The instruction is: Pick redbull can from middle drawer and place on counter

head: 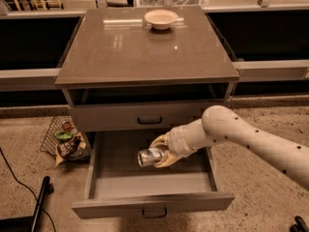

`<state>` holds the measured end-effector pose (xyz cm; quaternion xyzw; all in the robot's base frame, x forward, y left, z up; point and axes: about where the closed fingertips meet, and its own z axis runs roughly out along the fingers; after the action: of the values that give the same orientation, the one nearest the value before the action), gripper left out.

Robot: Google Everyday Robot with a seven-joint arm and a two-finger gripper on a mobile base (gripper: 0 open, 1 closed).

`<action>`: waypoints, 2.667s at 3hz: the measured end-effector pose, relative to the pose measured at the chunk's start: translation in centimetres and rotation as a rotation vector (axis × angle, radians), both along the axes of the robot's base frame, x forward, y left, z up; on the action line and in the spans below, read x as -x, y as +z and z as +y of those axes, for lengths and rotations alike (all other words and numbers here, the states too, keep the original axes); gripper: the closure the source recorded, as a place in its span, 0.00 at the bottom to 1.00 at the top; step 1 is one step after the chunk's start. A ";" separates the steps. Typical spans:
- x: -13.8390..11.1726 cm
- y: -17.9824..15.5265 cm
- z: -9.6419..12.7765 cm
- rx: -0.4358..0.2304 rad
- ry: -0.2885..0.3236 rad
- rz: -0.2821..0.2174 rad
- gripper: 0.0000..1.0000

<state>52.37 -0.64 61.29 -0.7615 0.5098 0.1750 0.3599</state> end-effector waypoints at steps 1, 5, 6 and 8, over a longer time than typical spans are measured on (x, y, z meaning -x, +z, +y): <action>0.1 6.3 -1.0 0.095 0.019 -0.041 1.00; -4.6 20.0 -4.5 0.242 -0.033 -0.143 1.00; -8.2 24.3 -5.7 0.224 -0.088 -0.178 1.00; -11.3 23.9 -5.0 0.209 -0.097 -0.167 1.00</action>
Offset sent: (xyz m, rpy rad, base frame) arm 0.0042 -0.0384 0.1871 -0.2996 -0.1082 0.0210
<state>63.67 -5.65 85.16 -0.7813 0.5298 0.0395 0.3276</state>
